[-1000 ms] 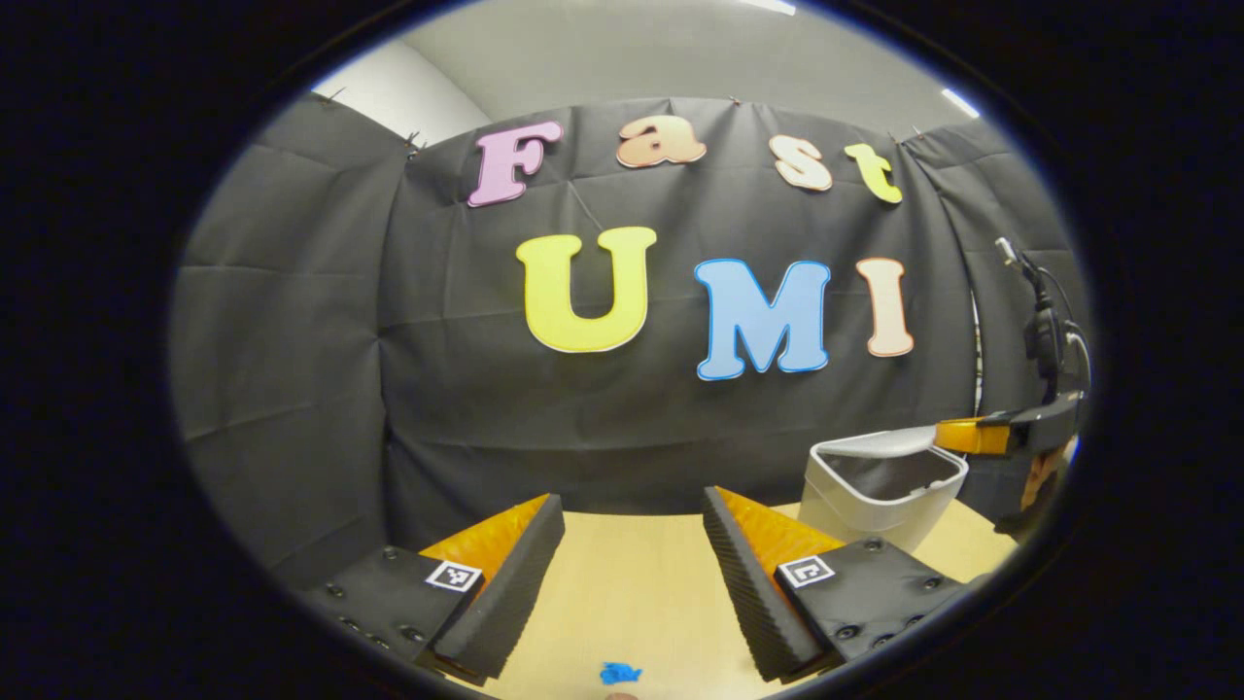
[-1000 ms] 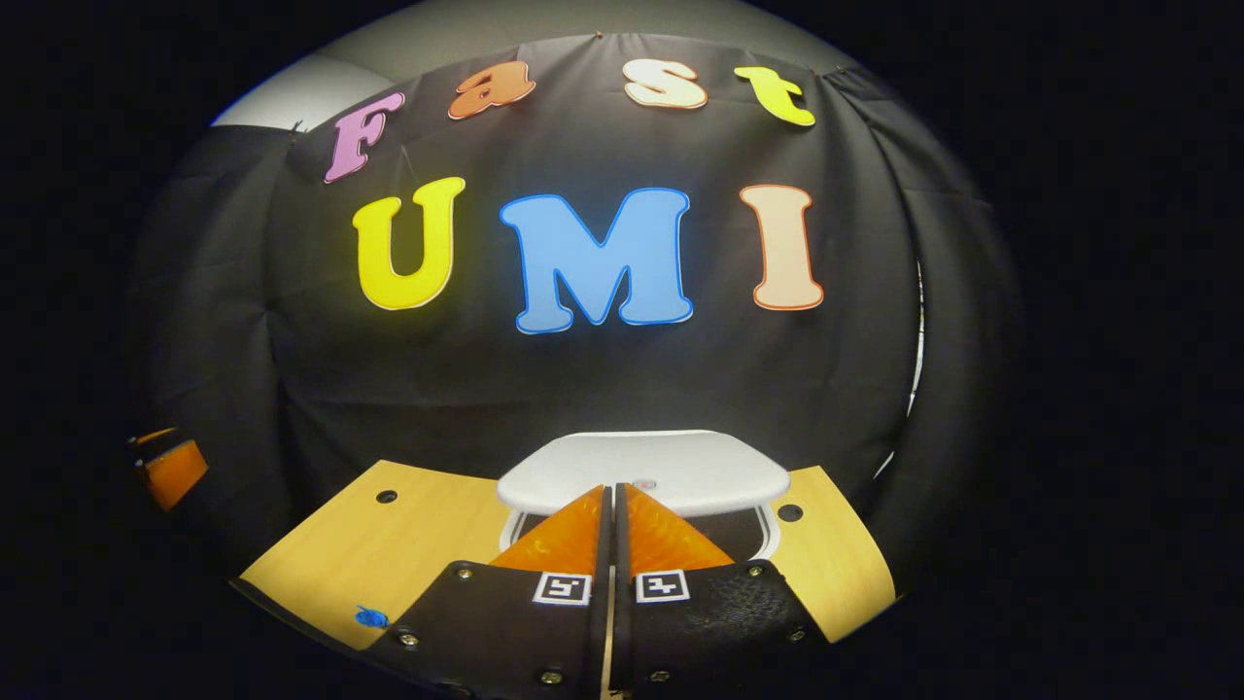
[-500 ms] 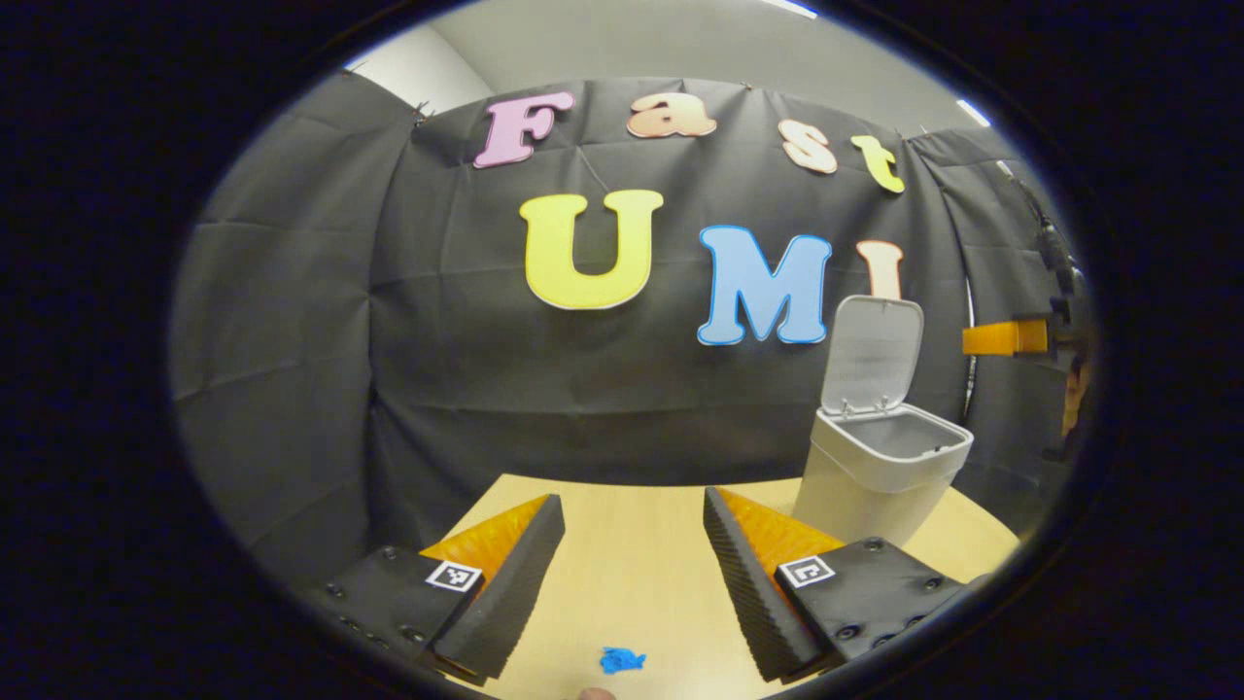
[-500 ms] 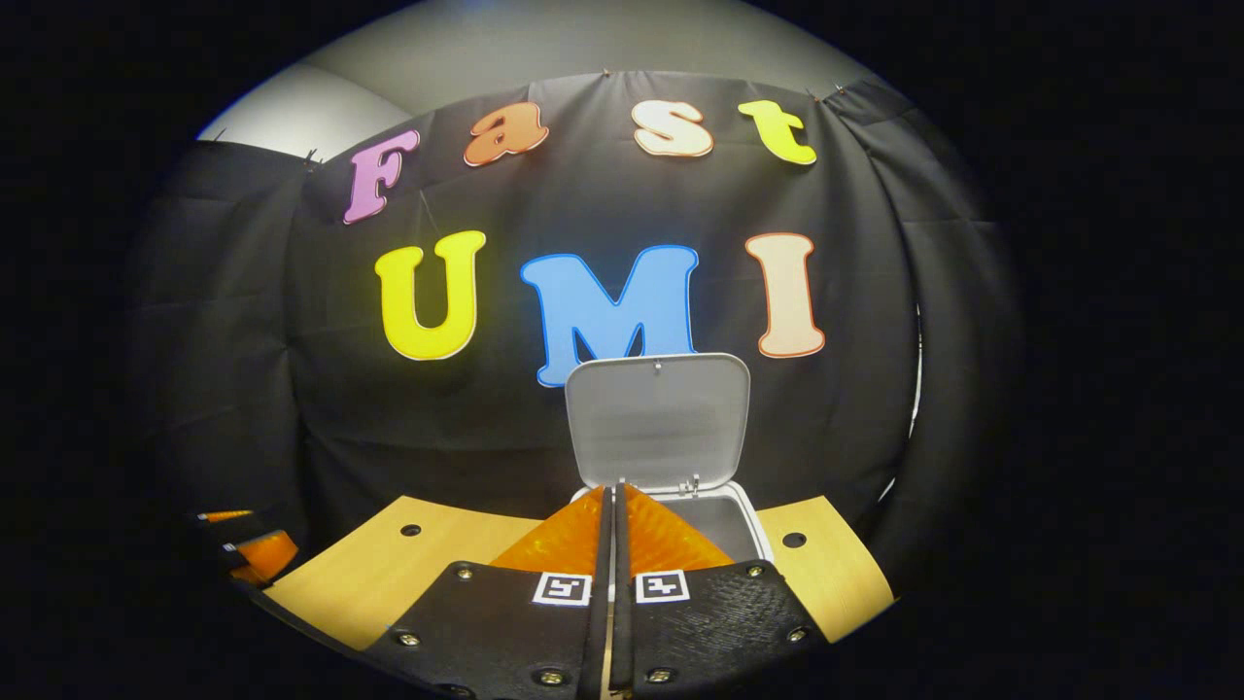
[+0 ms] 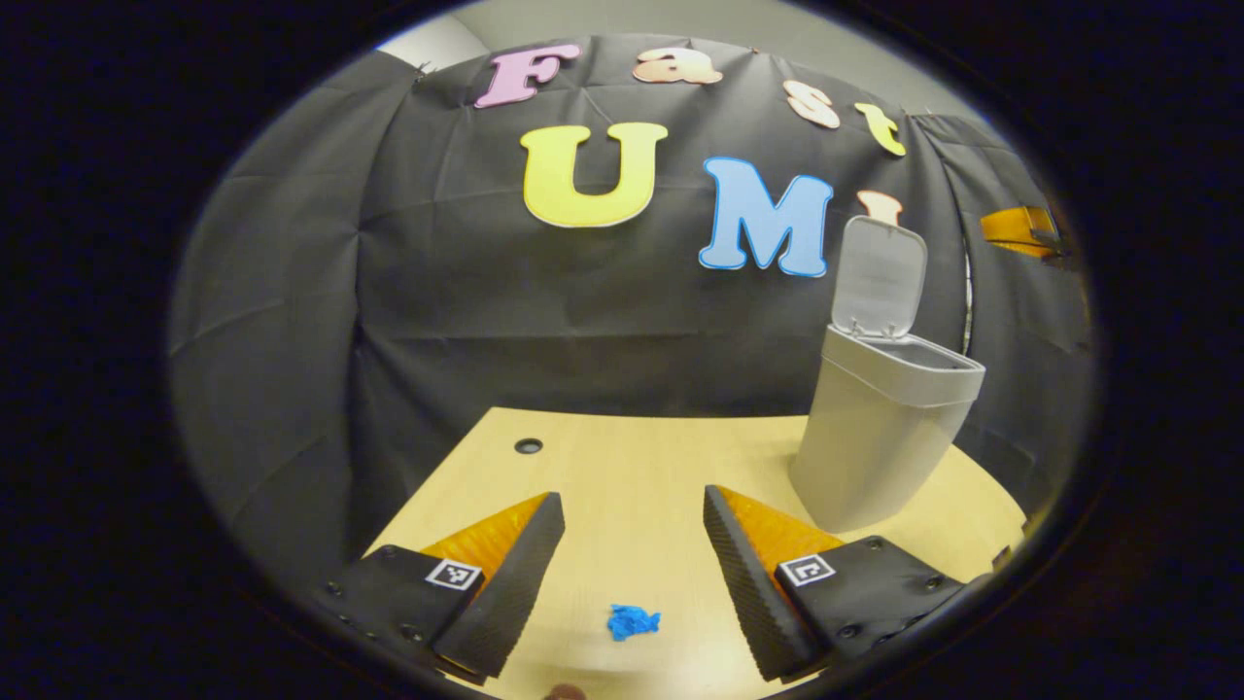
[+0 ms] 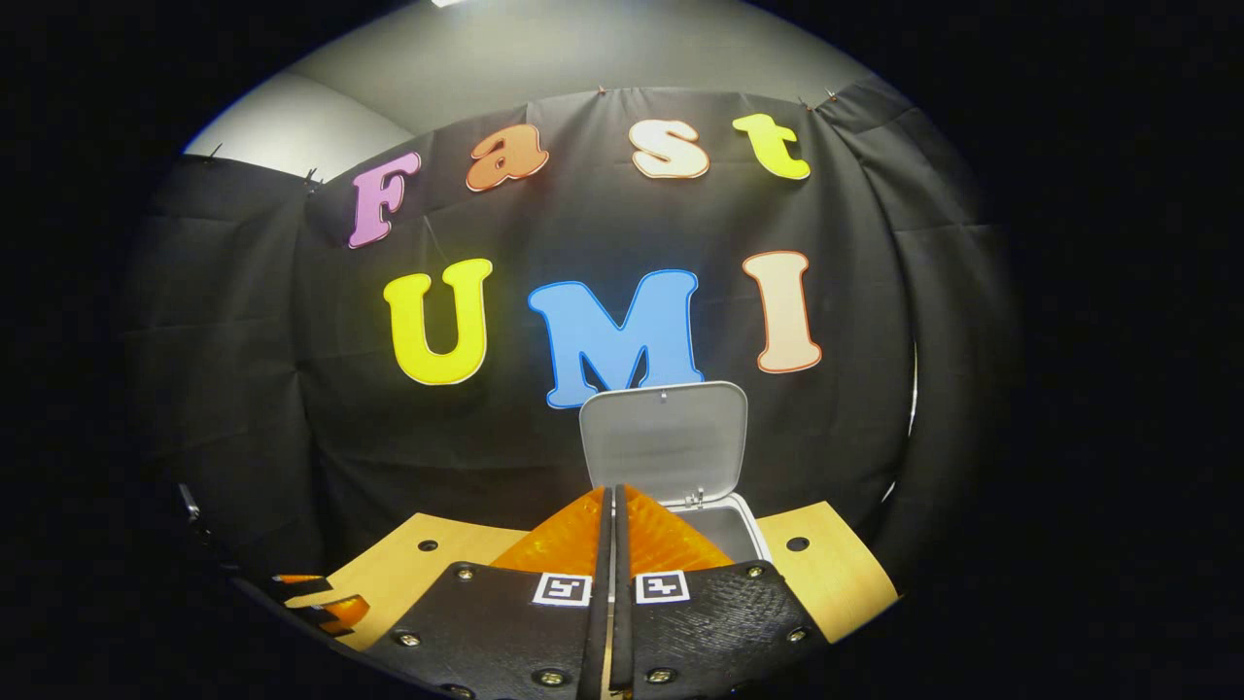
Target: Press the lid of the desktop garbage bin to open it, pick up the crumpled paper on the desktop and throw it into the bin, then pick up the pop can on the desktop and drop it into the bin, and finally close the garbage bin lid.
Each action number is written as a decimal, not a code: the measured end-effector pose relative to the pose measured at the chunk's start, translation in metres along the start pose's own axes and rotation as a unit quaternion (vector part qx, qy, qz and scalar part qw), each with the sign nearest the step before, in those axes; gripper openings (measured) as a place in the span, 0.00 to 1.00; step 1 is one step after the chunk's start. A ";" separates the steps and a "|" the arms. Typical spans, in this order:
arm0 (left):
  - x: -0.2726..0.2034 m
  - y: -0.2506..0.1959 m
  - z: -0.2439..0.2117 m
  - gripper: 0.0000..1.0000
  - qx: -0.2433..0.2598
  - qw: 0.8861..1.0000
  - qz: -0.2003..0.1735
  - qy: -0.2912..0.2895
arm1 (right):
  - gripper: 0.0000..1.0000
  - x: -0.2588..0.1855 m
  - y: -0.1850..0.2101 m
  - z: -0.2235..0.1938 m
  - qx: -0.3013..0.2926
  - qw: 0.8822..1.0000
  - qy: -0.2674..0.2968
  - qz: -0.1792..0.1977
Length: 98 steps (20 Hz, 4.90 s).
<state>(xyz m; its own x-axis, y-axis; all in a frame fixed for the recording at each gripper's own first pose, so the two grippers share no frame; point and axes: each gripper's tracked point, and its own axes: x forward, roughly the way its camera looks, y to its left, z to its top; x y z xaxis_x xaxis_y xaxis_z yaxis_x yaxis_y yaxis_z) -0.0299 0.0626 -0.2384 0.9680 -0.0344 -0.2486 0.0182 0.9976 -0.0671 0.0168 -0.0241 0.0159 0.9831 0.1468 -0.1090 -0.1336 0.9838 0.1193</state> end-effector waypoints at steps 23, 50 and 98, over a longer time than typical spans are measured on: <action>0.073 0.023 -0.203 1.00 0.001 0.984 0.012 0.178 | 0.02 -0.005 -0.033 -0.033 -0.044 0.995 0.068 -0.066; 0.079 0.047 -0.201 0.33 0.037 0.979 0.050 0.194 | 0.02 -0.012 -0.036 -0.049 -0.030 0.994 0.080 -0.064; 0.147 -0.365 0.161 0.44 0.109 0.955 -0.268 -0.068 | 0.03 -0.130 -0.166 -0.120 0.112 0.959 0.097 -0.241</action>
<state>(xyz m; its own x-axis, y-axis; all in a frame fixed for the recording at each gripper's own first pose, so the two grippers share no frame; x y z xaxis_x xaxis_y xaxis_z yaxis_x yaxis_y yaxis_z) 0.1458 -0.2966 -0.0948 0.8279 -0.5508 -0.1059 0.5581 0.8278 0.0573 -0.1042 -0.1942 -0.1084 0.8789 -0.2823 -0.3844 0.3828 0.8983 0.2155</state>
